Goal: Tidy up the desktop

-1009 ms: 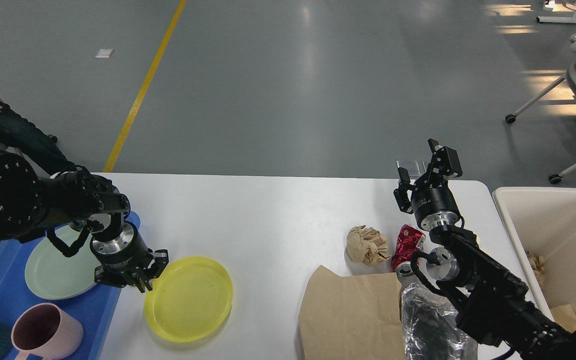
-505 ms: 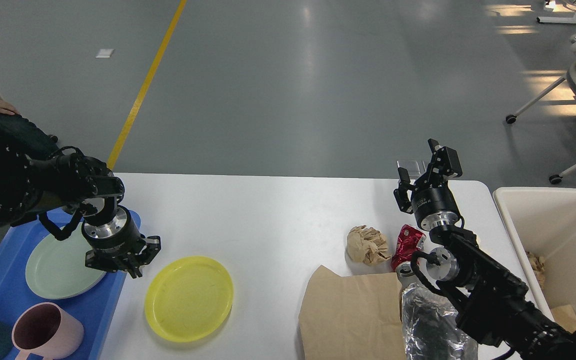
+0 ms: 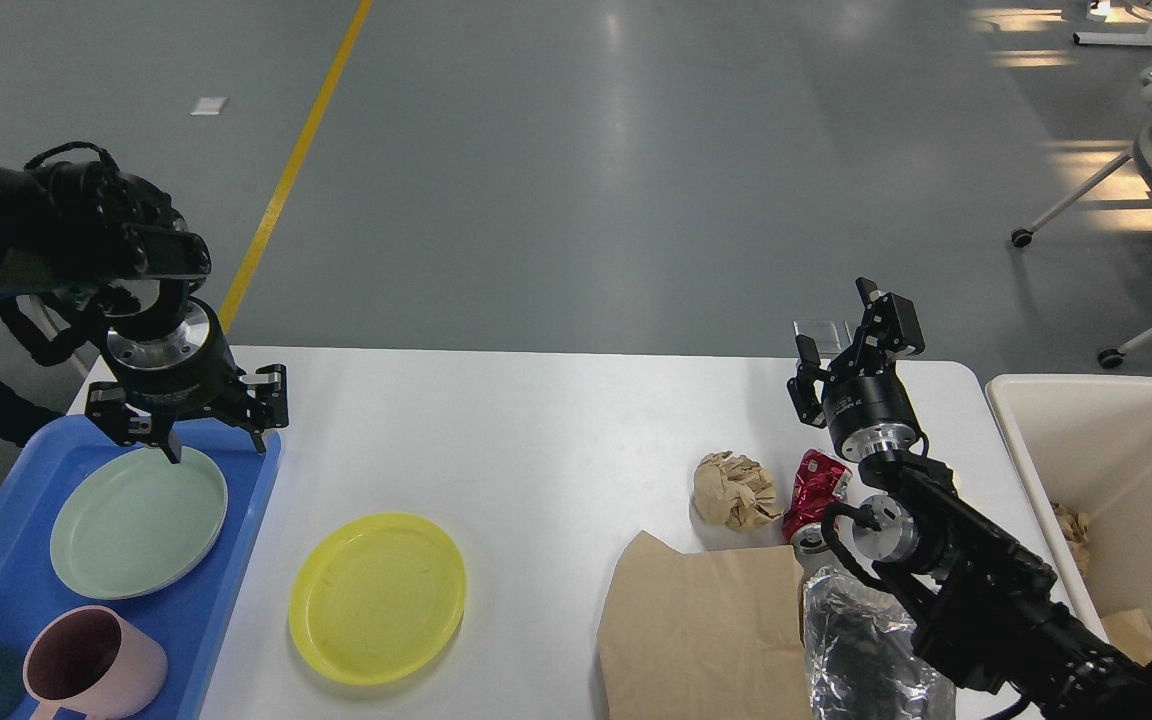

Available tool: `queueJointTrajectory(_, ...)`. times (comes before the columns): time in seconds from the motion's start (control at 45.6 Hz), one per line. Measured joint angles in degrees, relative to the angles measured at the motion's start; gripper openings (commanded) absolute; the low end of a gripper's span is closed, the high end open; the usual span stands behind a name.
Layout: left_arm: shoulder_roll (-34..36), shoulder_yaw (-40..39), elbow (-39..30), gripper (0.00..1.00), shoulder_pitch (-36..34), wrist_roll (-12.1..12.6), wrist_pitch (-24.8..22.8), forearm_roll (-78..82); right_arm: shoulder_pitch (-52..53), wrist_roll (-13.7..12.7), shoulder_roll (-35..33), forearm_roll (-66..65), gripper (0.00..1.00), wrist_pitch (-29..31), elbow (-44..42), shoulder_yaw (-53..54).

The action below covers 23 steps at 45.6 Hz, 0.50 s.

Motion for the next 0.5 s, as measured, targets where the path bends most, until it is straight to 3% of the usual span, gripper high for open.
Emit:
queueJointTrajectory(0.285,-0.4,2.6,-9.9,0.96,-8.3,0.1,-0.1,0.6,0.0,0.0,0.0,0.0,1.00,0.0,0.0,0.0)
queueJointTrajectory(0.505,-2.0,1.8,-8.8,0.96,-3.5,-0.1,2.7,1.5,0.0,0.0,0.0,0.0,1.00,0.0,0.0,0.0)
